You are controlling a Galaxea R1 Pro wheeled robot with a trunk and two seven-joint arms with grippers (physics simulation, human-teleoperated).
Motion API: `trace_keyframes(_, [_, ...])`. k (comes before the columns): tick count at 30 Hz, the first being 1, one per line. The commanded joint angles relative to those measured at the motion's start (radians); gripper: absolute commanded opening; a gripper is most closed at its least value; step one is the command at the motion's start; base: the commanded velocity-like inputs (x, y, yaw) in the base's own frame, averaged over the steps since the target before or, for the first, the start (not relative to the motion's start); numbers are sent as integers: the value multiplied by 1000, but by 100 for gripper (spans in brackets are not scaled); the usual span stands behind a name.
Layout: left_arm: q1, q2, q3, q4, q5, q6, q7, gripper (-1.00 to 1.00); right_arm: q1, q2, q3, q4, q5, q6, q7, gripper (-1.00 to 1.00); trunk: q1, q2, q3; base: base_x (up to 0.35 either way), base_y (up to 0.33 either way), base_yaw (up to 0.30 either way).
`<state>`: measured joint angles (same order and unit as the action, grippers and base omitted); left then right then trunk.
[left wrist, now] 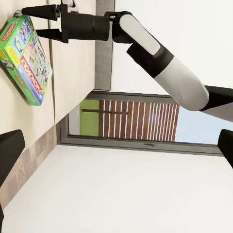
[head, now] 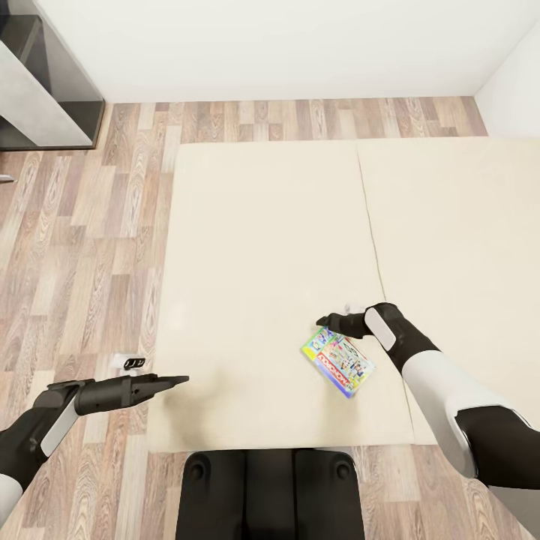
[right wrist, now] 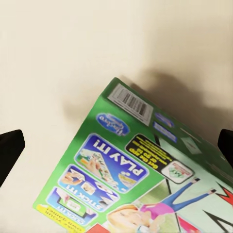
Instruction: Put all the toys in the child's room - the three board games (two on the bed and one on the table), the two jigsaw puzzles on the table, and the tennis ball on the table - inside the toy box on the table in the child's room.
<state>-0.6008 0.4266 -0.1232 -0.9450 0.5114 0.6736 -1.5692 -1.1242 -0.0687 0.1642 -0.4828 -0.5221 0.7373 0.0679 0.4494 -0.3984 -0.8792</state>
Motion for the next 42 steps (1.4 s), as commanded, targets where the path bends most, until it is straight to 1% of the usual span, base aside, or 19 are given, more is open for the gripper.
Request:
trace_keyframes(1, [-1,1,-4,0,6,11,-2,100,-1,0,5,-1,9,3,13,100,1,-2,-1,0,0,0])
trace_keyframes(11, [-1,1,-4,0,6,11,-2,100,-1,5,11,-3,17,5,69,100,1,-2,-1,0,0,0])
trace_keyframes(17, [-1,3,-4,0,5,11,-2,100,-1,7,32,-3,18,5,102,100,1,-2,-1,0,0,0])
trace_keyframes(22, [-1,3,-3,0,6,11,-2,100,-1,8,50,-7,17,7,105,100,1,-2,-1,0,0,0])
trace_keyframes(28, [-1,4,-3,0,6,11,-2,100,-1,11,54,-9,16,18,106,100,1,-2,-1,0,0,0])
trace_keyframes(32, [-1,5,-3,0,6,11,-2,100,-1,21,55,-10,16,43,108,100,1,-2,-1,0,0,0])
trace_keyframes(37, [-1,10,-3,0,6,11,-2,100,-1,53,56,-11,18,82,109,100,1,-2,-1,0,0,0])
trace_keyframes(39, [-1,11,-3,0,6,11,-2,100,-1,62,58,-12,17,89,109,100,1,-2,-1,0,0,0])
trace_keyframes(42, [-1,12,-3,0,6,11,-2,100,-1,68,60,-12,17,97,110,100,1,-2,-1,0,0,0])
